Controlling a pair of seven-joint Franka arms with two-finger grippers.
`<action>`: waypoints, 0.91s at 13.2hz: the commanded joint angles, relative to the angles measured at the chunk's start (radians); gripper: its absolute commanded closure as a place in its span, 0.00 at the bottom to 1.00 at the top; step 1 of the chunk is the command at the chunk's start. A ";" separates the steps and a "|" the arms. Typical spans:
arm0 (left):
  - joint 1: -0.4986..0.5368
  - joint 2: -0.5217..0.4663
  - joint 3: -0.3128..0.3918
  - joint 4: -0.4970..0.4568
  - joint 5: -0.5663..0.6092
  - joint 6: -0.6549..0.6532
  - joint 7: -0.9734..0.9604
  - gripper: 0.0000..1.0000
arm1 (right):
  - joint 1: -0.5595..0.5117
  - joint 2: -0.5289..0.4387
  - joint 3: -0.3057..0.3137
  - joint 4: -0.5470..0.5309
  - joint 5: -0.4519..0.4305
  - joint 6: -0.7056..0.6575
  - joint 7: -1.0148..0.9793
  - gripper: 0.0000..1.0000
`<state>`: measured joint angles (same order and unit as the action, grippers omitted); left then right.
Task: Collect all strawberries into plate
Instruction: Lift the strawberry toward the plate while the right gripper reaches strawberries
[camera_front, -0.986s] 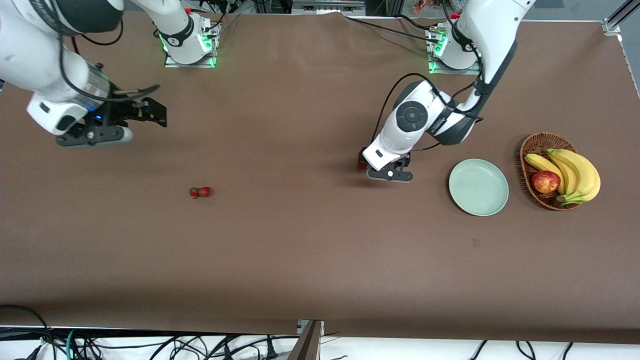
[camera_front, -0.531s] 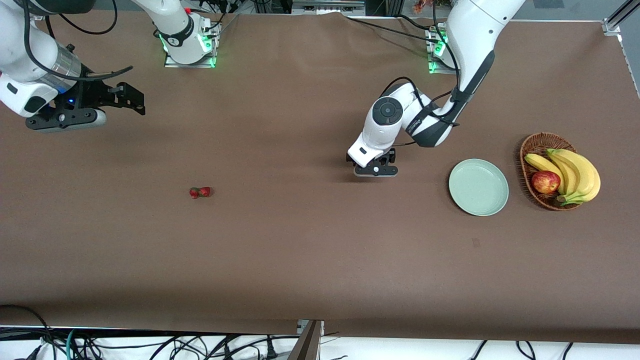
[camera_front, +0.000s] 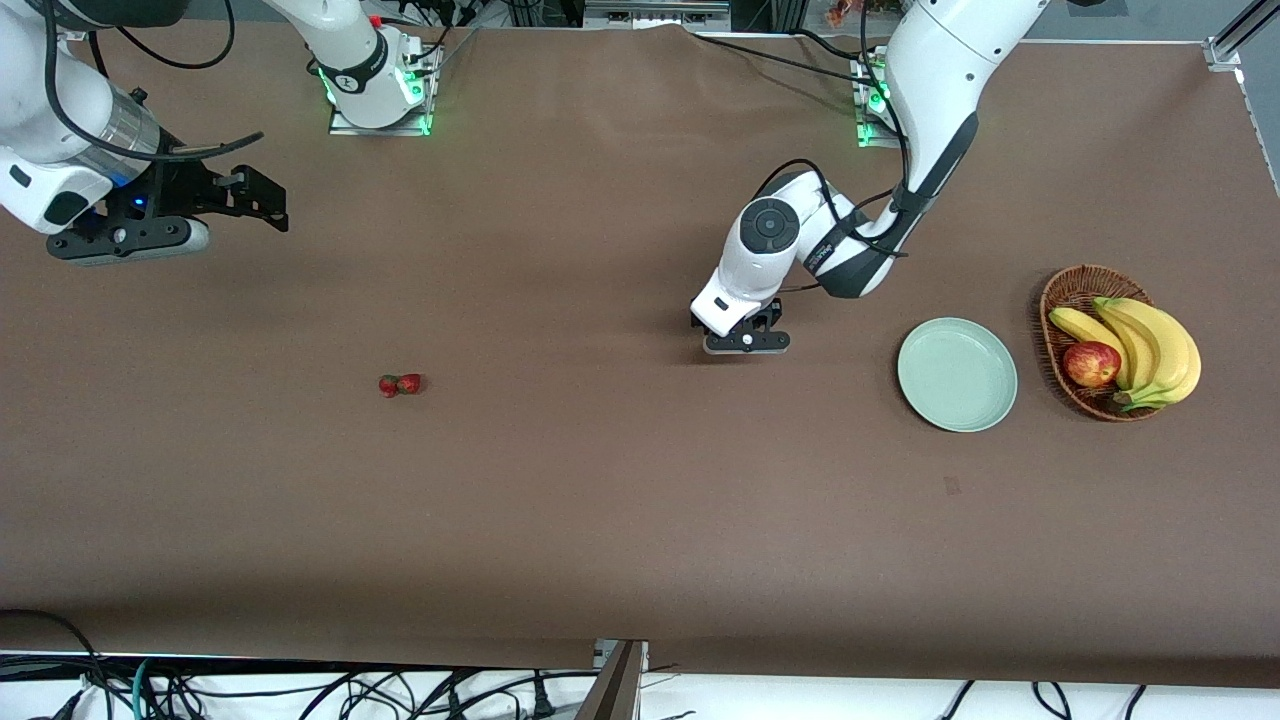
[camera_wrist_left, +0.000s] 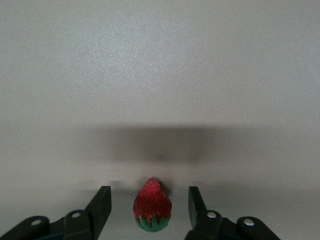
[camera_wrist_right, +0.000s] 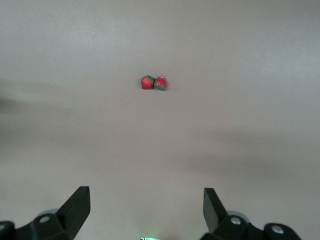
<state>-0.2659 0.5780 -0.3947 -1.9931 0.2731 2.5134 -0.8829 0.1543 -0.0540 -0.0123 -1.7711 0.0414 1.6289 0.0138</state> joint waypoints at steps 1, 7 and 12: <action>-0.009 0.017 0.000 0.020 0.025 -0.008 -0.030 0.35 | -0.009 0.002 0.014 -0.005 -0.009 0.009 -0.002 0.00; -0.013 0.026 0.001 0.020 0.025 -0.013 -0.030 0.77 | 0.019 0.083 0.023 -0.063 -0.008 0.101 -0.002 0.00; -0.001 -0.082 -0.001 0.027 0.028 -0.155 -0.004 1.00 | 0.039 0.249 0.025 -0.100 -0.009 0.279 -0.032 0.00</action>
<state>-0.2716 0.5752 -0.3956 -1.9622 0.2733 2.4684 -0.8907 0.1925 0.1527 0.0133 -1.8606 0.0414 1.8499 0.0120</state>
